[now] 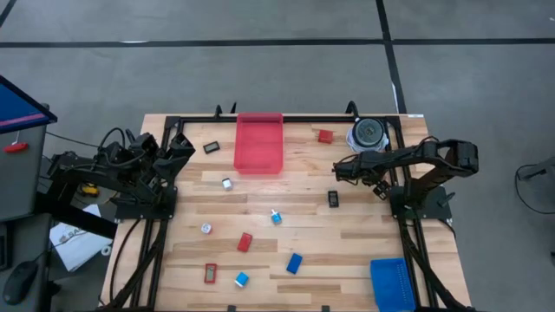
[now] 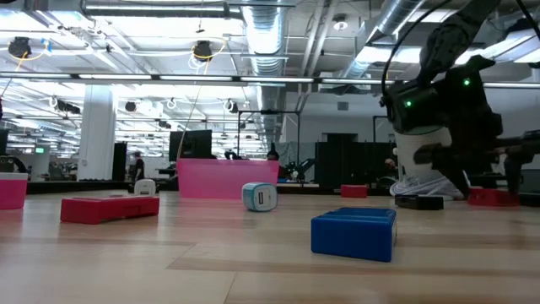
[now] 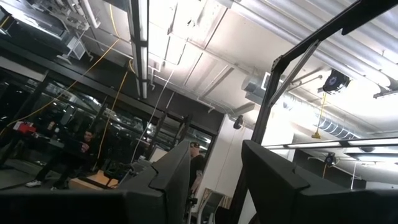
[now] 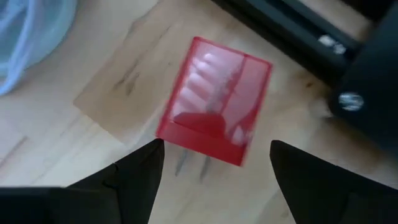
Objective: Pick & Place Office items
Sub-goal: Put the bottom red charger adapter into the red bin
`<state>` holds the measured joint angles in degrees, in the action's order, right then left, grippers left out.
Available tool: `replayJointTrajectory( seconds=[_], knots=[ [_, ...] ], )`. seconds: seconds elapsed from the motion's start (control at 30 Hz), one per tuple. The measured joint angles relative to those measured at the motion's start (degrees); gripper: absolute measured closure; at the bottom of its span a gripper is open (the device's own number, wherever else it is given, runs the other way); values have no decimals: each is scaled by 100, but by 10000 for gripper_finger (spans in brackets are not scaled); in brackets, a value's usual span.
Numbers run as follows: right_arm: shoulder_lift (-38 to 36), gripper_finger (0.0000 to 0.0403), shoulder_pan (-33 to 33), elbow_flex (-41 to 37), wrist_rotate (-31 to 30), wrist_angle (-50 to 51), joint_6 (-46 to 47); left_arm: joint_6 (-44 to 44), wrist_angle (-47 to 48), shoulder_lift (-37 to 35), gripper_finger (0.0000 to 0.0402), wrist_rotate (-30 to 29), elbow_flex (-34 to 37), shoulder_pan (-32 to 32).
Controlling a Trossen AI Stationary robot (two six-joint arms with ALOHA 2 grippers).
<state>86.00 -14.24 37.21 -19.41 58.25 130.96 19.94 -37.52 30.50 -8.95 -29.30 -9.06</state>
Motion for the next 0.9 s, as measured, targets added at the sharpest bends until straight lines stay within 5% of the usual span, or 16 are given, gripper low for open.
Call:
replayJointTrajectory(
  seconds=[0.37,0.9],
  knots=[
    [6,117,-71,50,-272,-714,13,18,-6,11,259,-26,0,2],
    [2,117,-2,688,-586,171,-95,48,-114,160,259,-59,0,2]
  ],
)
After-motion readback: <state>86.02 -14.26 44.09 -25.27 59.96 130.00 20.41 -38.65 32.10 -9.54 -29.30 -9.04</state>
